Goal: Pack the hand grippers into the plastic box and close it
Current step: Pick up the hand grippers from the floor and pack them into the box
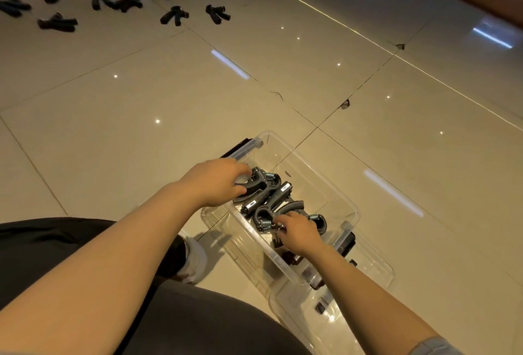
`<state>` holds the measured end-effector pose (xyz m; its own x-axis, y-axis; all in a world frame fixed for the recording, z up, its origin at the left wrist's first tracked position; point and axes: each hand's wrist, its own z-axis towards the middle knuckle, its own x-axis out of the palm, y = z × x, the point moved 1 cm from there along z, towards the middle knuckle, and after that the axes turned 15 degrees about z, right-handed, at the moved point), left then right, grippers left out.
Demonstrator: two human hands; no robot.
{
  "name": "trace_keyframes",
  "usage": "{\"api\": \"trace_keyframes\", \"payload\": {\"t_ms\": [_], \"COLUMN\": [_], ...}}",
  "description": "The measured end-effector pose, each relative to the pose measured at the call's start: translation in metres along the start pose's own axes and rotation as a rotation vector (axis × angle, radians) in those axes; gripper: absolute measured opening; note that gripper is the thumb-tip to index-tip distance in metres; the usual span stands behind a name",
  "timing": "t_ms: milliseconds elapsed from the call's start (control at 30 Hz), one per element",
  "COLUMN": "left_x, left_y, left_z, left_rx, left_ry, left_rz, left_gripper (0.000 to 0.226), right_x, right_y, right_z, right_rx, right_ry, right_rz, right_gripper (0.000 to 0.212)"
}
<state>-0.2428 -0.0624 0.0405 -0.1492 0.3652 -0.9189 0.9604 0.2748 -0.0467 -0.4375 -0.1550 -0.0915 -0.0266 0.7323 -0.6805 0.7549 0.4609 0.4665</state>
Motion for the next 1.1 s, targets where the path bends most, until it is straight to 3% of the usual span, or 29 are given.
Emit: {"api": "trace_keyframes", "payload": {"t_ms": [267,433,567,767,1100], "left_x": [-0.043,-0.110,-0.148,-0.163,-0.196], "left_y": [0.016,0.032,0.094,0.195,0.228], "left_z": [-0.035,-0.048,-0.074,-0.070,-0.016], "left_rx": [-0.156,-0.179,-0.186,-0.313,-0.233], "left_ry": [-0.287,-0.529,-0.497,-0.557,-0.609], "left_rz": [0.040,0.048,0.130,-0.156,-0.378], "left_gripper": [0.032,0.031,0.033,0.029,0.029], "right_x": [-0.067,-0.125,-0.161,-0.182,-0.211], "right_y": [0.079,0.145,0.190,0.260,0.295], "right_z": [-0.012,-0.042,-0.037,0.017,0.075], "right_rx": [-0.218,-0.405,-0.468,-0.480,-0.350], "right_ry": [-0.195,-0.300,-0.400,-0.470,-0.509], "right_rz": [0.311,0.551,0.731,0.890,0.901], "right_gripper": [0.030,0.028,0.024,0.020,0.026]}}
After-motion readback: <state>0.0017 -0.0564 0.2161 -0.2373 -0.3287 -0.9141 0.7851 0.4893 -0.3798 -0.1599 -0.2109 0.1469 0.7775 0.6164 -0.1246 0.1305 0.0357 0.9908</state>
